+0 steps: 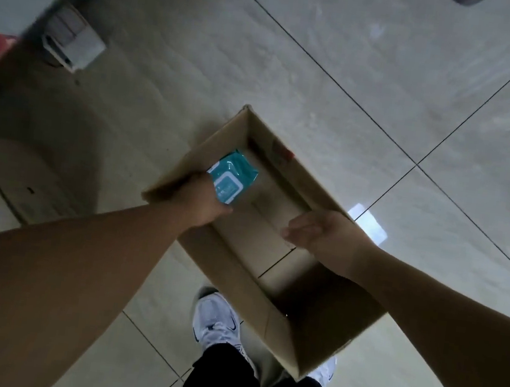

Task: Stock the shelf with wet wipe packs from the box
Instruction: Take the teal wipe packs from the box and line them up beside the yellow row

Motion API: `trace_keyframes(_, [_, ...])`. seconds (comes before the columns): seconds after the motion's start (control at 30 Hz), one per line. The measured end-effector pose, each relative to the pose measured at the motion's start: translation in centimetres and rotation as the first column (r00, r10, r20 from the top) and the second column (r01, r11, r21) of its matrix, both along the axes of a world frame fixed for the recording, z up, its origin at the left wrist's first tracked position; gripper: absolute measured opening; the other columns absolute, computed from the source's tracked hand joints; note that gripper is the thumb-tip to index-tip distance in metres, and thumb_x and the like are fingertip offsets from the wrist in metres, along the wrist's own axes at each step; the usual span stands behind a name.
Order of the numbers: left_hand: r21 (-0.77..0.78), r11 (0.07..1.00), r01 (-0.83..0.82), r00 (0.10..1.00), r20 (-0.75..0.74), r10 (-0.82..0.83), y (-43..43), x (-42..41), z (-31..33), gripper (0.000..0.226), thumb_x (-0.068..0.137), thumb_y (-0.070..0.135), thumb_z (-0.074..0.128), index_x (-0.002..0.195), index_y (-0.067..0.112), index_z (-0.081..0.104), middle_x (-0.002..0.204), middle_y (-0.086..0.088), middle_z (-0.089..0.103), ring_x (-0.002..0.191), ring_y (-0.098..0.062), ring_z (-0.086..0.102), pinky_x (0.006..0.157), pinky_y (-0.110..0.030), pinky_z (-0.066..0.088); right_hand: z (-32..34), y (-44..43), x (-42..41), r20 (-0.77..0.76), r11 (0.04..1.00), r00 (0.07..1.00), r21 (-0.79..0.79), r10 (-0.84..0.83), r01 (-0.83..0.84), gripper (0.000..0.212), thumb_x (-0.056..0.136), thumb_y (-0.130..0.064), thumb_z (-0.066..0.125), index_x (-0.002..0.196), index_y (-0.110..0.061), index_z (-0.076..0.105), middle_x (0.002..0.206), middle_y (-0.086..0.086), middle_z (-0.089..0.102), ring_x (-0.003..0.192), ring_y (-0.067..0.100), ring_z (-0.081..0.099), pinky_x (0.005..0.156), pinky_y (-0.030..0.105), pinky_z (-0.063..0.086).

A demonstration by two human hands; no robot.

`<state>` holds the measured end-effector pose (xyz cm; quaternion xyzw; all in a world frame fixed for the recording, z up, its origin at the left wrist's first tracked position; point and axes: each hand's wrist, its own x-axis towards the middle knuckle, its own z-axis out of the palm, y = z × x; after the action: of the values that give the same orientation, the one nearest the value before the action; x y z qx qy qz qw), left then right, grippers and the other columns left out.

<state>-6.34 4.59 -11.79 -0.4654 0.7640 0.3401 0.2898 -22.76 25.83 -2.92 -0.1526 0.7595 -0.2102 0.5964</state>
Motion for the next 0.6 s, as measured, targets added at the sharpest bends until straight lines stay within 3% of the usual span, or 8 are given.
trace_keyframes(0.03, [0.000, 1.000, -0.012, 1.000, -0.003, 0.012, 0.0, 0.0, -0.8, 0.070, 0.066, 0.040, 0.089, 0.125, 0.020, 0.058, 0.117, -0.003, 0.068, 0.108, -0.023, 0.067, 0.093, -0.044, 0.057, -0.9, -0.2, 0.1, 0.008, 1.000, 1.000, 0.011, -0.002, 0.002, 0.022, 0.088, -0.040, 0.075, 0.102, -0.024, 0.073, 0.099, -0.007, 0.073, 0.092, 0.009, 0.068, 0.067, 0.010, 0.047])
trace_keyframes(0.1, [-0.017, 1.000, -0.016, 1.000, -0.004, 0.016, 0.2, 0.2, -2.4, 0.076, 0.068, 0.035, 0.089, 0.132, 0.018, 0.052, 0.125, -0.005, 0.063, 0.115, -0.026, 0.063, 0.096, -0.045, 0.055, -2.6, -0.4, 0.5, 0.035, 1.000, 0.999, 0.011, -0.017, 0.017, 0.030, 0.087, -0.041, 0.076, 0.110, -0.023, 0.072, 0.105, -0.009, 0.073, 0.097, 0.007, 0.068, 0.077, 0.016, 0.051])
trace_keyframes(0.23, [-0.102, 0.994, 0.024, 0.999, 0.042, -0.020, 0.7, 0.0, -5.0, 0.102, 0.066, 0.039, 0.089, 0.148, 0.015, 0.034, 0.140, -0.013, 0.048, 0.129, -0.034, 0.049, 0.107, -0.049, 0.045, -4.9, -0.4, 1.3, 0.079, 0.999, 0.996, 0.035, -0.033, 0.031, 0.036, 0.082, -0.043, 0.080, 0.110, -0.022, 0.072, 0.103, -0.010, 0.075, 0.095, 0.003, 0.068, 0.077, 0.018, 0.052])
trace_keyframes(0.4, [-0.052, 0.987, 0.153, 0.982, 0.119, -0.146, 1.5, -0.5, -6.3, 0.090, 0.072, 0.039, 0.085, 0.145, 0.020, 0.036, 0.142, -0.014, 0.036, 0.132, -0.035, 0.036, 0.111, -0.047, 0.037, -6.6, 0.4, 1.5, 0.052, 0.997, 0.999, 0.071, 0.014, -0.018, 0.035, 0.081, -0.049, 0.078, 0.106, -0.025, 0.072, 0.102, -0.011, 0.075, 0.097, 0.005, 0.069, 0.087, 0.025, 0.054])
trace_keyframes(0.5, [0.079, 0.996, -0.036, 0.998, 0.056, 0.031, 2.7, -0.7, -6.9, 0.091, 0.071, 0.026, 0.089, 0.138, 0.019, 0.028, 0.140, -0.013, 0.051, 0.126, -0.034, 0.054, 0.103, -0.054, 0.048, -7.4, 1.0, 1.8, 0.074, 0.996, 0.997, 0.084, -0.003, -0.004, 0.034, 0.081, -0.050, 0.078, 0.104, -0.026, 0.072, 0.098, -0.011, 0.076, 0.094, 0.006, 0.071, 0.083, 0.025, 0.055])
trace_keyframes(0.6, [0.155, 0.971, -0.181, 0.983, 0.062, 0.173, 3.9, -1.1, -7.0, 0.106, 0.069, 0.022, 0.090, 0.146, 0.014, 0.019, 0.137, -0.013, 0.057, 0.122, -0.033, 0.059, 0.101, -0.052, 0.051, -7.8, 1.3, 2.3, 0.088, 0.997, 0.996, 0.079, -0.018, 0.011, 0.033, 0.081, -0.049, 0.078, 0.104, -0.026, 0.072, 0.097, -0.010, 0.076, 0.094, 0.006, 0.071, 0.078, 0.025, 0.054])
